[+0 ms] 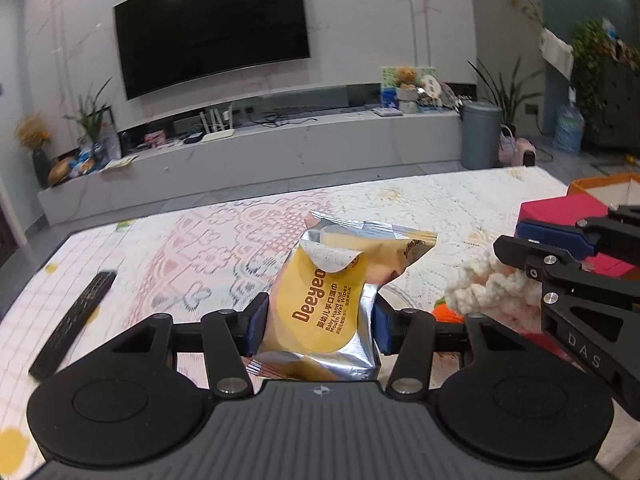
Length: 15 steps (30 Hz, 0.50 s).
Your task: Organize soft objects
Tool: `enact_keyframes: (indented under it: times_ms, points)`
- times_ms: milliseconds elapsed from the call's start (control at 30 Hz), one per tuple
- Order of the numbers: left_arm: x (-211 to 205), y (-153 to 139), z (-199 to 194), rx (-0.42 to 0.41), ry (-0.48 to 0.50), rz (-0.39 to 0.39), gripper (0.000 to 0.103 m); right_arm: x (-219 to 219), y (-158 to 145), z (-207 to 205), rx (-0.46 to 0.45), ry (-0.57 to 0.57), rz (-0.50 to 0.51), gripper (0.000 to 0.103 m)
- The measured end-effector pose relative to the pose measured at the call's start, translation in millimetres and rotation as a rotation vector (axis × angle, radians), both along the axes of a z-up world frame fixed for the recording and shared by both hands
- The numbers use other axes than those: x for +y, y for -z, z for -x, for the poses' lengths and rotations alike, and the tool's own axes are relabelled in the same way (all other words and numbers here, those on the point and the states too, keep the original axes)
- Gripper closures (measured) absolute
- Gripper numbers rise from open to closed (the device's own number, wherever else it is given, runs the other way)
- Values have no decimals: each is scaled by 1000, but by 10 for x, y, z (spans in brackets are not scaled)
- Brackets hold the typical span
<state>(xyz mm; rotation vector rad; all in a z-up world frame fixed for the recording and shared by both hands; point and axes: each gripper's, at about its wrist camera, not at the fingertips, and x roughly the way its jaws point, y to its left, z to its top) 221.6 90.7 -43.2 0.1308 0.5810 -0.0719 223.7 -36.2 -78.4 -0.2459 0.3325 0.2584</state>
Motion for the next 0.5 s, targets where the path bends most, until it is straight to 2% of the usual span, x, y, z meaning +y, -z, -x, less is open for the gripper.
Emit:
enact_keyframes:
  times_ms: [267, 500]
  points:
    - [85, 16, 346, -20, -78, 35, 44, -77, -105, 382, 2, -31, -61, 88]
    - [12, 1, 608, -41, -60, 50, 44, -213, -113, 743, 27, -10, -116, 88]
